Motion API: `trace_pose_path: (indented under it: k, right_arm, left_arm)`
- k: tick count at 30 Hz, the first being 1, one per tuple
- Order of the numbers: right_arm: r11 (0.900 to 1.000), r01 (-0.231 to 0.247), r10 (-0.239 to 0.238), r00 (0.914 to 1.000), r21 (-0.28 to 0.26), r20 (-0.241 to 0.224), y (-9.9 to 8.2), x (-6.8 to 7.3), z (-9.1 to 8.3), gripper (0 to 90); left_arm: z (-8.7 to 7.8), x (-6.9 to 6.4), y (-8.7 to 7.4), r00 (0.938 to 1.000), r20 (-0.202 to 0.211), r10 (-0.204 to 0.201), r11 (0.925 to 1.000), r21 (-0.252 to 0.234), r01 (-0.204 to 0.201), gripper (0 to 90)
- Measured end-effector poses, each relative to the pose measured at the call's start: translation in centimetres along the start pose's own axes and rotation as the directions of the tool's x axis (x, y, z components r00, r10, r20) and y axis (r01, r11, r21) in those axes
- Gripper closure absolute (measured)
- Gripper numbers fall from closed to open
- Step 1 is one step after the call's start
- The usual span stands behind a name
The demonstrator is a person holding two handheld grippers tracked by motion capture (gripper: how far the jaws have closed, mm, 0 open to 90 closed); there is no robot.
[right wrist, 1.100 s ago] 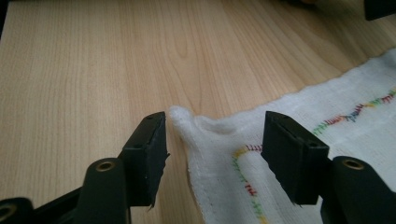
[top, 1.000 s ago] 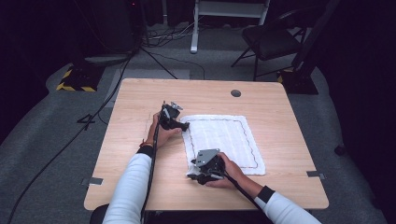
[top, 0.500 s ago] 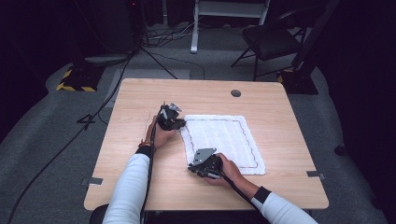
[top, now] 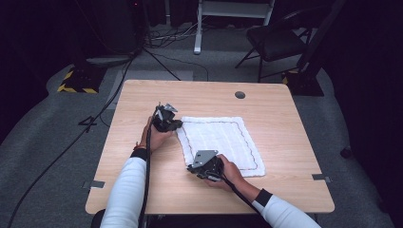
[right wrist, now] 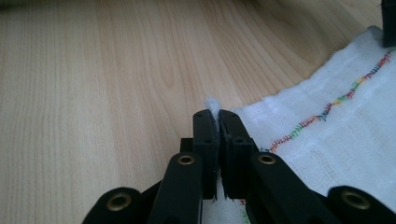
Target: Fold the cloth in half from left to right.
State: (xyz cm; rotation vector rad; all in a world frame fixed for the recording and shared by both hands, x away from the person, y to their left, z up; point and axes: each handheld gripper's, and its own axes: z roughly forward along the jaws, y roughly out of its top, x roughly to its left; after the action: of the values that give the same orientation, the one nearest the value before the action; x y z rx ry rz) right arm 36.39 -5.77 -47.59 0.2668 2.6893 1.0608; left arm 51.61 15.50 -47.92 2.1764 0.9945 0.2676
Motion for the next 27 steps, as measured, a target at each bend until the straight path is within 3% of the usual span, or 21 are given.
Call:
trace_pose_path:
  k: [12,17,27]
  right_arm:
    - [0.9989,0.019,-0.019,0.9998,-0.044,0.002,2.0,0.9,-0.6,86.5]
    - [0.9973,0.030,-0.029,0.9996,-0.068,0.004,3.0,1.3,-1.0,86.6]
    - [0.9949,0.002,0.002,0.9993,-0.101,0.036,3.0,0.3,-2.8,86.6]
  left_arm:
    - [-3.8,0.2,-0.9,0.9996,-0.021,-0.020,0.9986,-0.049,0.019,84.0]
    - [-5.0,0.1,-1.2,0.9995,-0.031,-0.006,0.9989,-0.047,0.004,84.2]
    - [-3.9,-0.8,0.5,0.9995,-0.029,0.011,0.9968,-0.079,-0.014,84.3]
